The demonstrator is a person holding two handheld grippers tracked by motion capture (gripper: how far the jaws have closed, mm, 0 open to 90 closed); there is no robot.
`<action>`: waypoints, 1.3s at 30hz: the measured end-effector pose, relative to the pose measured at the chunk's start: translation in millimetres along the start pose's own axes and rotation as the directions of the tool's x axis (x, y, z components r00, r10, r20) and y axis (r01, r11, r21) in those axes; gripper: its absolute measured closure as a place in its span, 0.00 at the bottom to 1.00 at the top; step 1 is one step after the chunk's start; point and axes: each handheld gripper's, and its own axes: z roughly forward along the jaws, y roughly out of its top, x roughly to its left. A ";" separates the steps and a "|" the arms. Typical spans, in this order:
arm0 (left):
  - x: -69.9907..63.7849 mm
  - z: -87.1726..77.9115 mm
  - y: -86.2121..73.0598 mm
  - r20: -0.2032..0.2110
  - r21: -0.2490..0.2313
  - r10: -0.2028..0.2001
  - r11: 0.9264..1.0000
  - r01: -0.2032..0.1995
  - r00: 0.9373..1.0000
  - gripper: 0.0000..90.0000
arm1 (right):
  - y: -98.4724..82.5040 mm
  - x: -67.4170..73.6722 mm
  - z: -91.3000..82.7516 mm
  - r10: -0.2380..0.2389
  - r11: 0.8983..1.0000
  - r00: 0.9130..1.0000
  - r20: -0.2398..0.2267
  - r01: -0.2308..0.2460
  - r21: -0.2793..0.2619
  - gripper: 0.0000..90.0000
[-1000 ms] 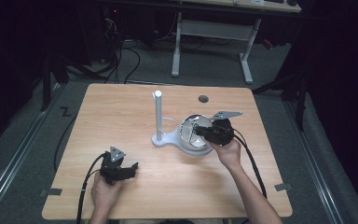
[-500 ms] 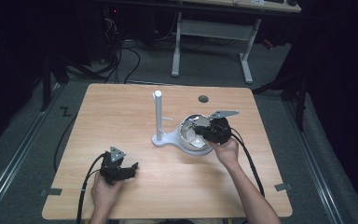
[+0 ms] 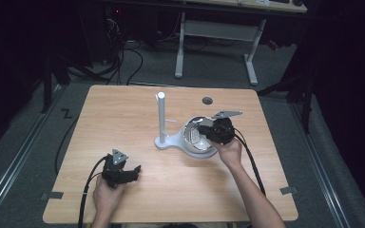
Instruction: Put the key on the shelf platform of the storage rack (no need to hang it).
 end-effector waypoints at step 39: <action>0.0 0.0 0.0 0.000 0.000 0.000 1.000 0.000 1.000 0.25 | 1.1 -10.7 -46.3 0.050 0.996 0.997 0.061 -0.046 -0.077 0.60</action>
